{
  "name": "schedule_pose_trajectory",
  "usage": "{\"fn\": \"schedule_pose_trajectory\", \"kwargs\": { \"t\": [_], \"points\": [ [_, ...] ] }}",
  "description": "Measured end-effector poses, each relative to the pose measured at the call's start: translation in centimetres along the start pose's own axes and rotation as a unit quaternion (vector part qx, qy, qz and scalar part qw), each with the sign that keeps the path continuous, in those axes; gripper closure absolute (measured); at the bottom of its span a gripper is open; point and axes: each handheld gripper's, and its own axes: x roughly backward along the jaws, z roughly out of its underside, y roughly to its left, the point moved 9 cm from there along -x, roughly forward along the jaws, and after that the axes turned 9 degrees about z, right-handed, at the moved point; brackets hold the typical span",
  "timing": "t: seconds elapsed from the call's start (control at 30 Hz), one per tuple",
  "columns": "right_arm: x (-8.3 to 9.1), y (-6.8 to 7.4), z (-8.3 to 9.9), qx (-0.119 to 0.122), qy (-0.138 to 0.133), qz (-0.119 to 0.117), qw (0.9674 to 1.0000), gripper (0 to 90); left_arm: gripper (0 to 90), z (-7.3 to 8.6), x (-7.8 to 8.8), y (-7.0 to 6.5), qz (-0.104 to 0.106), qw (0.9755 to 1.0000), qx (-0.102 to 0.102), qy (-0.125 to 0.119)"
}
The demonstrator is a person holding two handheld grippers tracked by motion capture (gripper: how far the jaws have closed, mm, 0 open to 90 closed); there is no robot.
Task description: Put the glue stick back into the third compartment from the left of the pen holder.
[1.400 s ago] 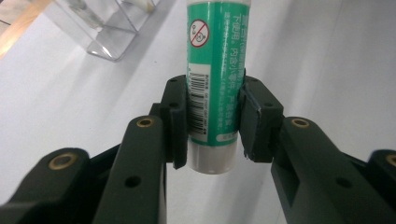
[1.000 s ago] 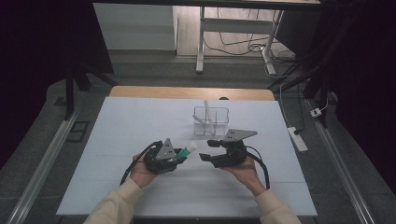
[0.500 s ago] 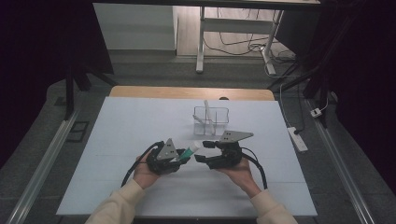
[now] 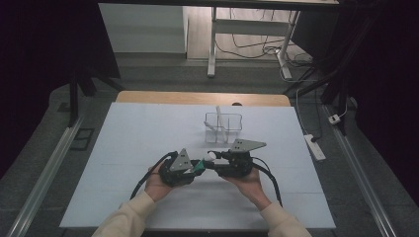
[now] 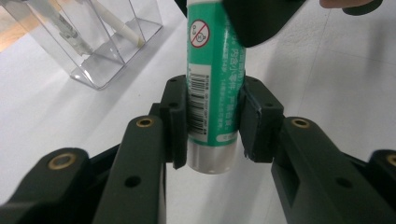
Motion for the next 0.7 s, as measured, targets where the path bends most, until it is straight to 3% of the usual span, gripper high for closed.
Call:
{"fn": "schedule_pose_trajectory", "kwargs": {
  "t": [0.17, 0.33, 0.7],
  "points": [
    [0.2, 0.2, -0.2, -0.016, -0.002, -0.025, 0.9995, 62.8, 63.8, 0.1, -0.2, 0.0, 0.000, 1.0000, 0.000, 0.001],
    [0.2, 0.4, -0.3, -0.002, -0.005, -0.029, 0.9996, 64.3, 61.6, 0.1, -0.2, 0.1, 0.004, 0.9999, 0.010, -0.005],
    [1.1, -1.0, -0.8, -0.001, -0.017, 0.003, 0.9998, 64.4, 44.6, 0.3, 0.2, 0.6, -0.004, 0.9996, 0.029, -0.006]
  ]
}}
